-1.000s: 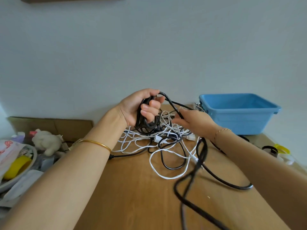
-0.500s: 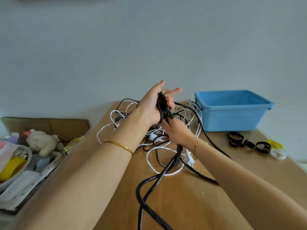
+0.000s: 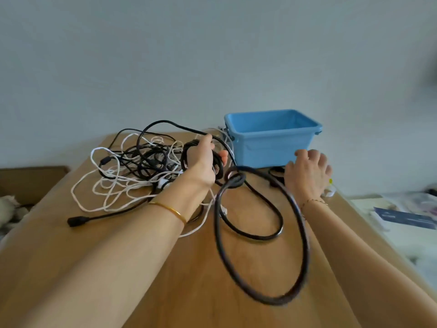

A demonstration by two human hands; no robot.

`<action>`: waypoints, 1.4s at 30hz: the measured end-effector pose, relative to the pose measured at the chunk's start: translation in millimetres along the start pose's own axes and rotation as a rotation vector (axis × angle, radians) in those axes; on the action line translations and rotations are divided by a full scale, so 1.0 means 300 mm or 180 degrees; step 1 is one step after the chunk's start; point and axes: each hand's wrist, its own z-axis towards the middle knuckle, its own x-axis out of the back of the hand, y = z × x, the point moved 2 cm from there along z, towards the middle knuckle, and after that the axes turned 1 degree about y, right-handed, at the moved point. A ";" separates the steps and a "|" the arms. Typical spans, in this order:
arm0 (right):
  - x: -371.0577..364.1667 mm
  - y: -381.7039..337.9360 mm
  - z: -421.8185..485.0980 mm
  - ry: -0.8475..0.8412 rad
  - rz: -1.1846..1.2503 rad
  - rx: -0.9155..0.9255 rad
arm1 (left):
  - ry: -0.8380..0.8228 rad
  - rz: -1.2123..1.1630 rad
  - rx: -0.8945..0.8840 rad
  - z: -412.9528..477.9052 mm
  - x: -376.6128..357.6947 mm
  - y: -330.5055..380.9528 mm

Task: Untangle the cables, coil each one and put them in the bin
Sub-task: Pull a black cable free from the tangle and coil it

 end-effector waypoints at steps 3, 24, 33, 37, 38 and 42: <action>-0.032 0.115 0.046 -0.0314 -0.0211 -0.0344 | 0.0057 0.0128 -0.0071 0.006 -0.003 -0.031; -0.183 -0.061 -0.051 -0.1037 0.0095 0.0487 | -0.0108 0.0133 -0.0396 -0.024 0.043 0.016; -0.100 -0.026 0.013 -0.0416 0.0573 0.0280 | -0.0072 0.0037 -0.0446 -0.049 0.082 0.034; -0.052 -0.012 0.011 0.0137 0.0676 0.0098 | -0.0038 -0.0045 -0.0511 -0.065 0.098 0.053; -0.038 -0.009 0.012 0.0271 0.0672 0.0047 | -0.0024 -0.0082 -0.0522 -0.071 0.103 0.057; 0.023 -0.022 -0.012 0.0604 0.0773 -0.0046 | -0.0009 -0.0198 -0.0564 -0.085 0.125 0.067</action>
